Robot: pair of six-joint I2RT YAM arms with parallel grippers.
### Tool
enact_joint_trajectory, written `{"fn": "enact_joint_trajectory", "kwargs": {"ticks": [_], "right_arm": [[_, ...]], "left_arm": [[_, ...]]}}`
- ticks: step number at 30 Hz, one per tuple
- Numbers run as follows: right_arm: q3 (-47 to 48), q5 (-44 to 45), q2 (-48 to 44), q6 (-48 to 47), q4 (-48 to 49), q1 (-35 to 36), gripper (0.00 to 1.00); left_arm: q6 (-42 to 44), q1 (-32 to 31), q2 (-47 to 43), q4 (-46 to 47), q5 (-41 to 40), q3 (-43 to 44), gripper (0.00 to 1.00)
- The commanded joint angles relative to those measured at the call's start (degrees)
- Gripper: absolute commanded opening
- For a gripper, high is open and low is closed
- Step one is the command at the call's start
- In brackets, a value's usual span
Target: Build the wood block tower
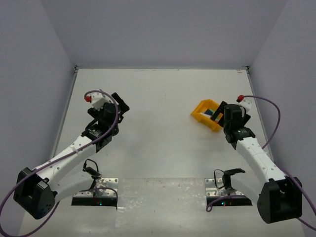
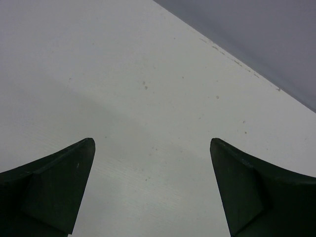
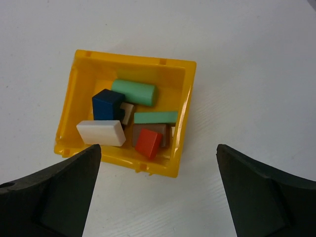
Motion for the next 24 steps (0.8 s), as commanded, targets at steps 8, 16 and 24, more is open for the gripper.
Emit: {"fn": "enact_joint_trajectory", "kwargs": {"ticks": [8, 16, 24], "right_arm": [[3.1, -8.2, 8.4, 6.6, 0.5, -9.0, 0.91], [5.2, -11.6, 19.0, 7.5, 0.5, -12.0, 0.54], [6.5, -11.6, 21.2, 3.9, 0.9, -12.0, 0.09]], "left_arm": [[2.5, -0.1, 5.9, 7.8, 0.2, 1.7, 1.0], [3.0, 0.0, 5.5, 8.3, 1.2, 1.2, 1.0], [2.8, 0.0, 5.4, 7.8, 1.2, 1.5, 1.0]]}}
